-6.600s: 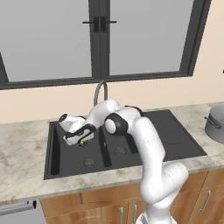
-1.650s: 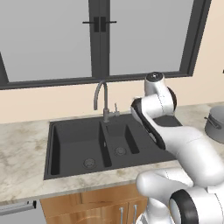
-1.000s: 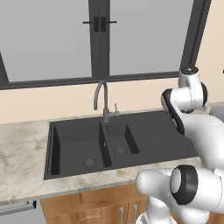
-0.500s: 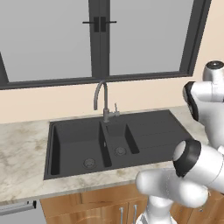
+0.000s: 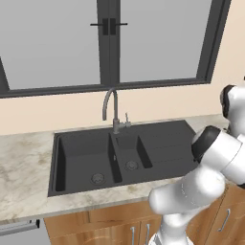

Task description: Dump the broccoli from the pot into the sink. Then turn on the water and wash the broccoli. Then turn off the water and put the broccoli back in the pot.

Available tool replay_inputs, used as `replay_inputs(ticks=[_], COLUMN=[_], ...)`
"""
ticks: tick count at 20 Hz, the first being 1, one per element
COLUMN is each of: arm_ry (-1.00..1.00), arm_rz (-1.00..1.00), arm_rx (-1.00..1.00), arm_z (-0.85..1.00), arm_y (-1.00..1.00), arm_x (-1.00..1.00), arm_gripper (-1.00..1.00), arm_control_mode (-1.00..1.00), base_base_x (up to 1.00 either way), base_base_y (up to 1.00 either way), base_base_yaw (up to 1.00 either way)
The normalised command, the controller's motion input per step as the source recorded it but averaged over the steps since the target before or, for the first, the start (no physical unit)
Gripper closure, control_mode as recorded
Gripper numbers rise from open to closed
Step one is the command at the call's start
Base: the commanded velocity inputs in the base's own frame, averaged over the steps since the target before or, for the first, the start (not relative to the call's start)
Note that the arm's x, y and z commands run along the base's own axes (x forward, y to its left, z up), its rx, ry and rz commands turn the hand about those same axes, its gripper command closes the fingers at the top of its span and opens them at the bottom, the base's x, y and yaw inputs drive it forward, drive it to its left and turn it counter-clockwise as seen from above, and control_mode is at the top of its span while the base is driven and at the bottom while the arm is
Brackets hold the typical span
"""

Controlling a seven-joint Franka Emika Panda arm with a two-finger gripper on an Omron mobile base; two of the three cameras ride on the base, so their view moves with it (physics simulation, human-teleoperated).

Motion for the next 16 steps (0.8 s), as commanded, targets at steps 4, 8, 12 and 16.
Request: replay_inputs(ticks=[4, 8, 12, 16], arm_ry=[0.00, 0.00, 0.00, 0.00], arm_rz=[0.00, 0.00, 0.00, 0.00], arm_rx=[0.13, 0.19, 0.17, 0.10], arm_z=[-0.18, -0.38, -0.35, -0.30], arm_y=[-0.64, -0.41, -0.39, -0.43], arm_x=[0.20, 0.32, 0.46, 0.43], arm_gripper=[1.00, 1.00, 1.00, 1.00], arm_control_mode=[-1.00, -1.00, -1.00, -1.00], base_base_x=[0.00, 0.00, 0.00, 0.00], base_base_y=[0.00, 0.00, 0.00, 0.00], base_base_yaw=[0.00, 0.00, 0.00, 0.00])
